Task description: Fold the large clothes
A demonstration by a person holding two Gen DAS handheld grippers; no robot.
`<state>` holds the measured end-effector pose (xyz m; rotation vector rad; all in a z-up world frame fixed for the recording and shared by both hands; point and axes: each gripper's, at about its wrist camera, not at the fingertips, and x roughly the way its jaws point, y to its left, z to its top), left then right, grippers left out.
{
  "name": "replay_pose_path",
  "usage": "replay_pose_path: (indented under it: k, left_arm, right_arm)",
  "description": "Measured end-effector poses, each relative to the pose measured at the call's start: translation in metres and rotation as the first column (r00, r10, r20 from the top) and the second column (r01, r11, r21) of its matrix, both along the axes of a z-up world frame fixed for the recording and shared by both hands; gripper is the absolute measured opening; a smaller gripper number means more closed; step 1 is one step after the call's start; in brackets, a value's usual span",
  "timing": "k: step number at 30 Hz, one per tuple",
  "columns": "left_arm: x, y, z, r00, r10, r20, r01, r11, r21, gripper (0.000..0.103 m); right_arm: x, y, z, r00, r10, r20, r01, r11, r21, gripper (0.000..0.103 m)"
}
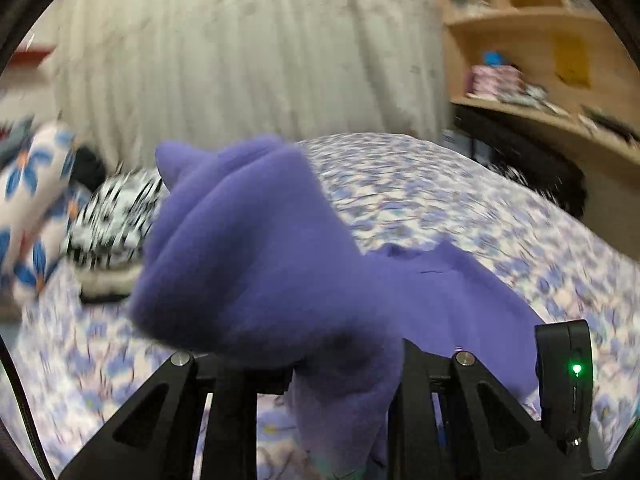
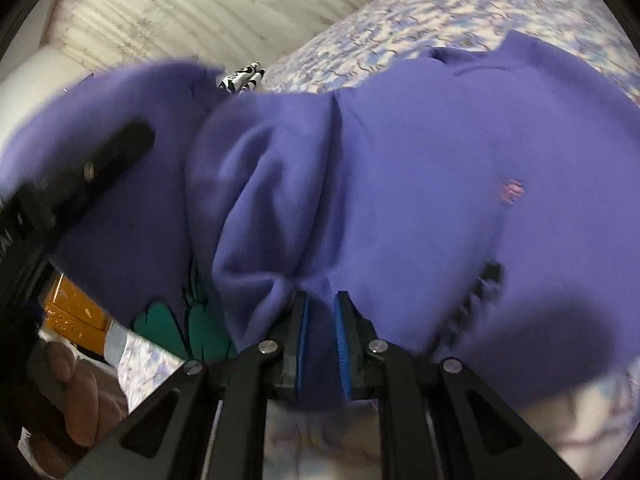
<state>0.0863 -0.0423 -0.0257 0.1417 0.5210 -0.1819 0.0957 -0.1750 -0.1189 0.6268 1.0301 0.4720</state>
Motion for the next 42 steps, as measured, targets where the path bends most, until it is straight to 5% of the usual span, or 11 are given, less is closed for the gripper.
replay_pose_path:
  k: [5, 13, 23, 32, 35, 42]
  left_arm:
    - [0.001, -0.059, 0.002, 0.995, -0.099, -0.018, 0.1, 0.992, 0.082, 0.021]
    - [0.007, -0.142, -0.038, 0.975, -0.19, -0.118, 0.212, 0.951, 0.224, 0.024]
    - [-0.008, -0.2, -0.099, 0.949, -0.282, -0.141, 0.315, 0.834, 0.454, 0.035]
    - [-0.012, -0.188, -0.082, 0.9, -0.397, -0.183, 0.437, 0.832, 0.342, 0.079]
    - [-0.017, -0.184, -0.078, 0.878, -0.441, -0.187, 0.478, 0.821, 0.312, 0.085]
    - [-0.018, -0.173, -0.072, 0.838, -0.501, -0.216, 0.543, 0.806, 0.235, 0.087]
  right_arm:
    - [-0.03, -0.061, 0.005, 0.991, -0.118, -0.061, 0.117, 0.993, -0.015, 0.013]
    - [-0.063, -0.161, 0.006, 0.91, -0.412, -0.043, 0.402, 0.904, -0.142, 0.013]
    - [-0.066, -0.184, -0.006, 0.892, -0.447, -0.07, 0.44, 0.893, -0.097, 0.014]
    - [-0.057, -0.22, 0.031, 0.903, -0.429, 0.005, 0.429, 0.903, 0.004, 0.019]
    - [-0.039, -0.22, 0.05, 0.93, -0.367, 0.035, 0.365, 0.929, 0.061, 0.047]
    - [0.023, -0.204, 0.063, 0.987, -0.163, 0.002, 0.161, 0.977, 0.137, 0.049]
